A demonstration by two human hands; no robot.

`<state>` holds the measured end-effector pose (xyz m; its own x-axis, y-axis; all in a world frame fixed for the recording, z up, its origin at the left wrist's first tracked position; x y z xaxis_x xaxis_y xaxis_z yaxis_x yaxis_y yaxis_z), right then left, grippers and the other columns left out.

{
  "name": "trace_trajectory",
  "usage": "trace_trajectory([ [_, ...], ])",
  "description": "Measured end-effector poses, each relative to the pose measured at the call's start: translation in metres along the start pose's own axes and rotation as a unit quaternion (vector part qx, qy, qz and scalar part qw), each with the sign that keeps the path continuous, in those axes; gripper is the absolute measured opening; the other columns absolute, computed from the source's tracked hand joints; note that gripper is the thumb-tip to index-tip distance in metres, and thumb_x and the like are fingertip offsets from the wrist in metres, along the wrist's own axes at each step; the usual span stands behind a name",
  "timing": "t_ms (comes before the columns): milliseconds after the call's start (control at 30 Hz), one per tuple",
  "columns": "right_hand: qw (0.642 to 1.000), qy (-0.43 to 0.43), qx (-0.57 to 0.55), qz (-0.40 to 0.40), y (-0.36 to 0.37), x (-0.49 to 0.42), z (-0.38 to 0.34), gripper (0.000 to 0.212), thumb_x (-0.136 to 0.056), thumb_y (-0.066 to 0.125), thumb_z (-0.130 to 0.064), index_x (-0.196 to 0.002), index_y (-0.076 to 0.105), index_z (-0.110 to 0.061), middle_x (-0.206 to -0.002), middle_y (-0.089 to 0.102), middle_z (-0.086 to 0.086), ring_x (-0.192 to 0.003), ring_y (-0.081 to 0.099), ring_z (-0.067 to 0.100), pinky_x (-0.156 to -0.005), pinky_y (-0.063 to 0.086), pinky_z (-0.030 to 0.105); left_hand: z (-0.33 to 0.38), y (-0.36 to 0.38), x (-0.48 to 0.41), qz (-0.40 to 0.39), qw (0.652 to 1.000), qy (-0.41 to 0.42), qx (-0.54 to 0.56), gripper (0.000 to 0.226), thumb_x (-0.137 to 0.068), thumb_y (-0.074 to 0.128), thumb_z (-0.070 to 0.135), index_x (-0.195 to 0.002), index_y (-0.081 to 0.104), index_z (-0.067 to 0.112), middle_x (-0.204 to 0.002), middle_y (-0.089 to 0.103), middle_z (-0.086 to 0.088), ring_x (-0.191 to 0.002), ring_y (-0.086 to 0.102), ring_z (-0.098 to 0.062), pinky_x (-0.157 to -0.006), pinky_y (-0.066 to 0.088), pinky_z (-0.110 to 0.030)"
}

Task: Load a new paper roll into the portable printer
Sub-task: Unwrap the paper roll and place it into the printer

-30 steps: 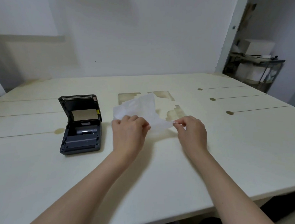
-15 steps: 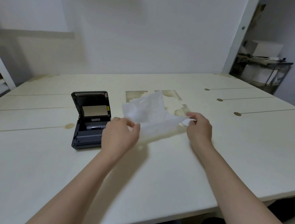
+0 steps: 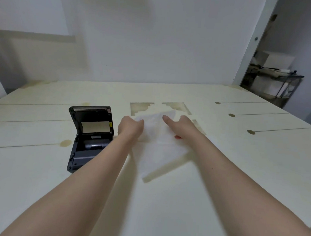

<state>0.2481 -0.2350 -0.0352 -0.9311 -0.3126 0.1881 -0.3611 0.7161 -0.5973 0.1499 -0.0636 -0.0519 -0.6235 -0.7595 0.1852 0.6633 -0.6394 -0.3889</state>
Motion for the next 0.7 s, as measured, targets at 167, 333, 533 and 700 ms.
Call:
trace_trajectory([
  [167,0.998,-0.05,-0.018,0.03,-0.006,-0.015,-0.01,0.033,-0.092,0.06,-0.038,-0.069,0.05,-0.017,-0.066,0.049,0.0,-0.055,0.048,0.018,-0.057,0.043,0.03,0.025,-0.004,0.002,0.026,0.992,0.097,0.076,0.024,-0.085,0.062,0.022,-0.104,0.074,0.031,-0.108,0.073,0.005,-0.095,0.065,-0.02,-0.072,0.048,-0.026],
  [333,0.98,-0.066,-0.178,0.062,-0.024,-0.005,-0.031,0.027,-0.101,0.044,-0.025,-0.091,0.064,-0.009,-0.089,0.072,0.011,-0.071,0.065,0.028,-0.066,0.058,0.037,0.063,-0.013,0.011,0.04,0.973,0.174,0.142,0.032,-0.089,0.061,0.026,-0.12,0.067,0.029,-0.117,0.068,0.006,-0.103,0.063,-0.015,-0.08,0.047,-0.024],
  [533,0.927,-0.019,-0.37,0.063,-0.025,-0.009,-0.022,0.033,-0.103,0.041,-0.018,-0.121,0.053,0.007,-0.098,0.066,0.016,-0.077,0.069,0.026,-0.067,0.063,0.033,0.038,0.017,0.013,-0.142,0.981,0.117,0.057,0.12,-0.065,0.079,0.054,-0.156,0.006,0.026,-0.152,0.042,-0.002,-0.134,0.047,-0.025,-0.107,0.045,-0.045],
  [700,0.953,-0.033,-0.3,-0.002,-0.012,-0.005,-0.005,0.064,-0.096,0.057,-0.024,-0.152,0.026,-0.014,-0.138,0.053,0.006,-0.112,0.066,0.024,-0.1,0.052,0.034,0.008,0.025,0.011,-0.115,0.983,0.122,-0.081,0.129,-0.074,0.082,0.018,-0.152,-0.019,0.037,-0.142,0.041,-0.013,-0.119,0.055,-0.033,-0.091,0.052,-0.041],
])
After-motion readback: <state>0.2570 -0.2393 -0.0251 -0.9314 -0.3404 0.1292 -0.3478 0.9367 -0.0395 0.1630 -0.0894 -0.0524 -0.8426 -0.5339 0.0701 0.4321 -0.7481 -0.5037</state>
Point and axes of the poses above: each hand's wrist, its own x-axis away from the middle knuckle, its own y-axis out of the palm, z = x × y, the point moved 7 cm from there along -x, towards the middle knuckle
